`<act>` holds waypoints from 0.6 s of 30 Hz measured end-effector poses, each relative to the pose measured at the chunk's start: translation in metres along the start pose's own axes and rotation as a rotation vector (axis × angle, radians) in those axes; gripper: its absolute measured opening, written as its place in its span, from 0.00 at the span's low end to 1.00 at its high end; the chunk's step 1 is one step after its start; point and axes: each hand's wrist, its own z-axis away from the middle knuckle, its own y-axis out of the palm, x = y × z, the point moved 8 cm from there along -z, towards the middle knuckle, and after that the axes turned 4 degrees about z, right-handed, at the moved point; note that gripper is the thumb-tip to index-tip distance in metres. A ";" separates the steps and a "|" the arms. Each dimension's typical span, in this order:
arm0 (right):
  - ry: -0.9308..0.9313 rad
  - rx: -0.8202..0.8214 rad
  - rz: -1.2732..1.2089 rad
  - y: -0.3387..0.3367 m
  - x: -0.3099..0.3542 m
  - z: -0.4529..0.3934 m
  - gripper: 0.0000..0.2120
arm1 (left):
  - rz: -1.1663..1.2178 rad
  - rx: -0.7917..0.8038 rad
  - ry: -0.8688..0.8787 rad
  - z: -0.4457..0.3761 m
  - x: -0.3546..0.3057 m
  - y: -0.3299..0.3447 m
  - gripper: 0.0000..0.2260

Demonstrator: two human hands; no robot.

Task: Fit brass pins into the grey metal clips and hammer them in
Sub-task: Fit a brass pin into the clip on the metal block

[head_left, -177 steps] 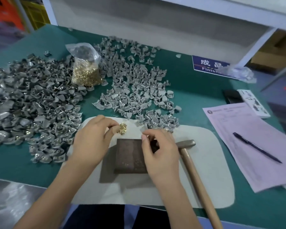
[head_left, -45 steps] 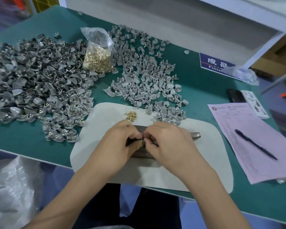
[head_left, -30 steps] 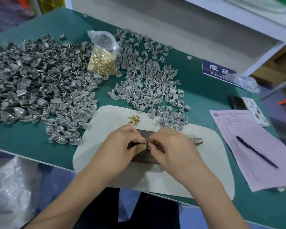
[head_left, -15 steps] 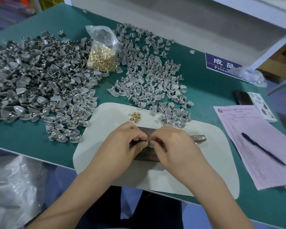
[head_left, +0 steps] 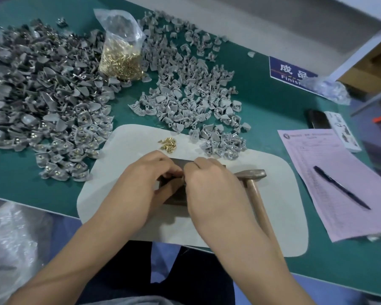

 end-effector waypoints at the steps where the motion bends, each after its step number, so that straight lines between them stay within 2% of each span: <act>1: -0.001 0.011 0.002 0.000 0.001 -0.001 0.14 | 0.001 -0.004 -0.002 0.000 -0.001 -0.001 0.15; 5: 0.025 0.027 -0.002 0.002 0.001 -0.002 0.14 | -0.026 -0.009 0.006 0.000 -0.005 0.000 0.16; 10: 0.100 -0.009 -0.075 0.002 -0.010 0.001 0.09 | -0.043 -0.004 -0.003 0.000 -0.003 0.002 0.07; 18: 0.152 -0.019 -0.116 0.007 -0.015 0.001 0.07 | -0.009 -0.030 0.040 0.005 -0.001 0.003 0.09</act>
